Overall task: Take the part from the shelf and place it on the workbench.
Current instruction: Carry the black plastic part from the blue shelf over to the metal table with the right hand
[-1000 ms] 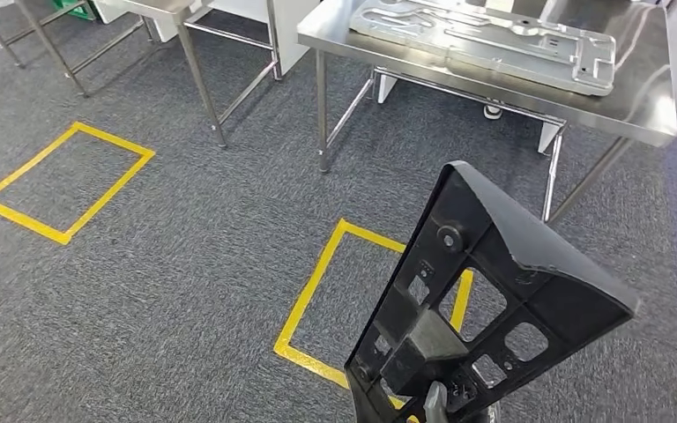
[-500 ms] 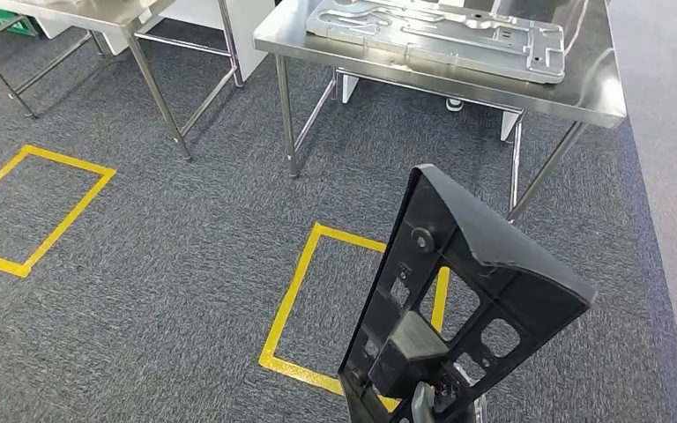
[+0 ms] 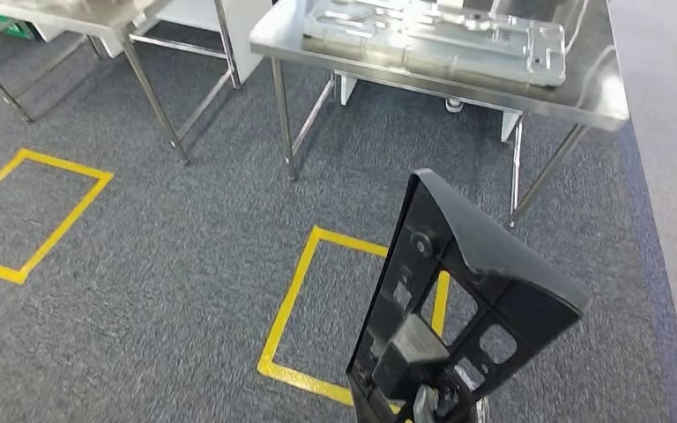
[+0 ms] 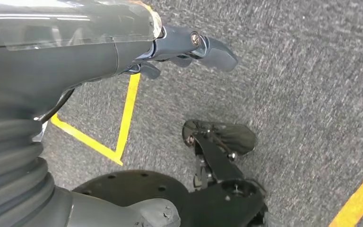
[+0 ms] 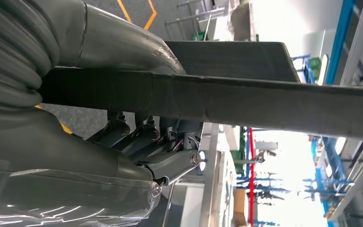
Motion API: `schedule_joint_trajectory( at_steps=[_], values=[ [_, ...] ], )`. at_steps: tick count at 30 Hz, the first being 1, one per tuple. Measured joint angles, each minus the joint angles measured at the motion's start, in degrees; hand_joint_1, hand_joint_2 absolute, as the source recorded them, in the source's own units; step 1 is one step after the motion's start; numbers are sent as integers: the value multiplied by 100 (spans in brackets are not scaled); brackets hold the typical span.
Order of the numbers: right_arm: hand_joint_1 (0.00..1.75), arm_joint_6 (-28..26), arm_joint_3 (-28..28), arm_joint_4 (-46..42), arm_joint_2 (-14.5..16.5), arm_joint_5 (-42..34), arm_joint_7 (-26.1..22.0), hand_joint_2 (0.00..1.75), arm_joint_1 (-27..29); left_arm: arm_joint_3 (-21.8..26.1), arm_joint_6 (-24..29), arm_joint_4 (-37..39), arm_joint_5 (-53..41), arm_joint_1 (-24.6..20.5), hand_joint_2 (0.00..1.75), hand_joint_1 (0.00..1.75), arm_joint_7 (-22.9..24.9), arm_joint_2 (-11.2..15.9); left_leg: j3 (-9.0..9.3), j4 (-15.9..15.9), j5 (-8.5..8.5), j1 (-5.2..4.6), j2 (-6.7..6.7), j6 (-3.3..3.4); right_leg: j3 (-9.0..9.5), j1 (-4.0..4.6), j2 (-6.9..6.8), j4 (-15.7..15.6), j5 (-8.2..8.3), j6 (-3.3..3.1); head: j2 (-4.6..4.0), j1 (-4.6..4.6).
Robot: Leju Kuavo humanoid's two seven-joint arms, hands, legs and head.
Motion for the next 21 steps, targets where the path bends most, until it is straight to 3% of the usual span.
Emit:
schedule_joint_trajectory(
  at_steps=[2, 3, 5, 6, 7, 8, 10, 11, 12, 15, 17, 18, 21],
  values=[
    [175, -4, 20, -6, -7, -4, 1, 175, -2, 0, -2, 0, -1, -8, 175, 0, -1, 5, -44, 210, -139, -5, -8, -46, 125, -38, 3, -113, -4, -69, -1, -29],
    [175, -6, 31, -7, -10, -6, 1, 175, -6, 0, -4, 0, -2, -7, 175, 0, -1, 7, -193, 511, -278, 1, -18, -55, 185, -50, -3, -149, -17, -101, -1, -51],
    [175, -20, 43, -5, -18, -7, 1, 175, -12, 0, -9, 0, -7, 3, 175, 0, 1, 7, -665, 1321, -565, 2, -28, -71, 259, -36, -6, -162, -81, -147, -1, -93],
    [175, -28, 47, -5, -23, -7, 1, 175, -11, 0, -11, 0, -11, 14, 175, 0, 2, 7, -866, 1601, -595, 2, -28, -76, 297, -28, 4, -158, -120, -157, -1, -96],
    [175, -39, 52, -4, -30, -5, 1, 175, -9, 0, -13, 0, -14, 28, 175, 0, 4, 7, -972, 1678, -503, 2, -28, -76, 345, -22, 18, -153, -162, -157, 0, -99],
    [175, -49, 60, -4, -37, -4, 1, 175, -10, 1, -13, 0, -16, 38, 175, 0, 6, 7, -961, 1514, -289, 2, -28, -69, 406, -17, 34, -150, -208, -151, 1, -98],
    [175, -91, 77, -4, -50, 5, 1, 175, -15, 3, -14, 0, -17, 45, 175, 0, 10, 15, -720, 783, 226, -9, -36, -26, 533, -3, 56, -142, -313, -116, 0, -96],
    [175, -117, 86, -4, -57, 14, 1, 175, -20, 4, -15, 0, -20, 39, 175, 0, 12, 20, -594, 456, 362, -20, -40, 7, 571, 7, 65, -134, -361, -85, 0, -98],
    [175, -142, 94, -4, -64, 24, 1, 175, -26, 4, -17, 0, -25, 33, 175, 0, 14, 23, -516, 255, 408, -34, -45, 40, 589, 15, 67, -135, -396, -54, 0, -93],
    [175, -182, 112, -8, -80, 51, 1, 175, -37, 5, -20, 0, -47, 26, 175, 0, 20, 23, -440, 117, 331, -30, -57, 136, 619, 25, 67, -91, -406, 45, 0, -80],
    [175, -204, 117, -16, -91, 54, 1, 175, -47, 6, -20, 0, -53, 29, 175, 0, 21, 21, -340, 69, 301, -4, -63, 199, 540, 10, 52, 164, -501, 112, -1, -50],
    [175, -213, 119, -19, -96, 56, 1, 175, -56, 7, -21, 0, -54, 26, 175, 0, 21, 20, -295, 51, 285, 4, -64, 220, 385, -5, 43, 446, -616, 143, -1, -38],
    [175, -233, 120, -22, -122, 74, 2, 175, -71, 7, -31, 0, -63, 23, 175, 0, 20, 21, -212, 44, 198, 6, -47, 235, -330, -44, 28, 1428, -961, 207, -1, -19]
  ],
)
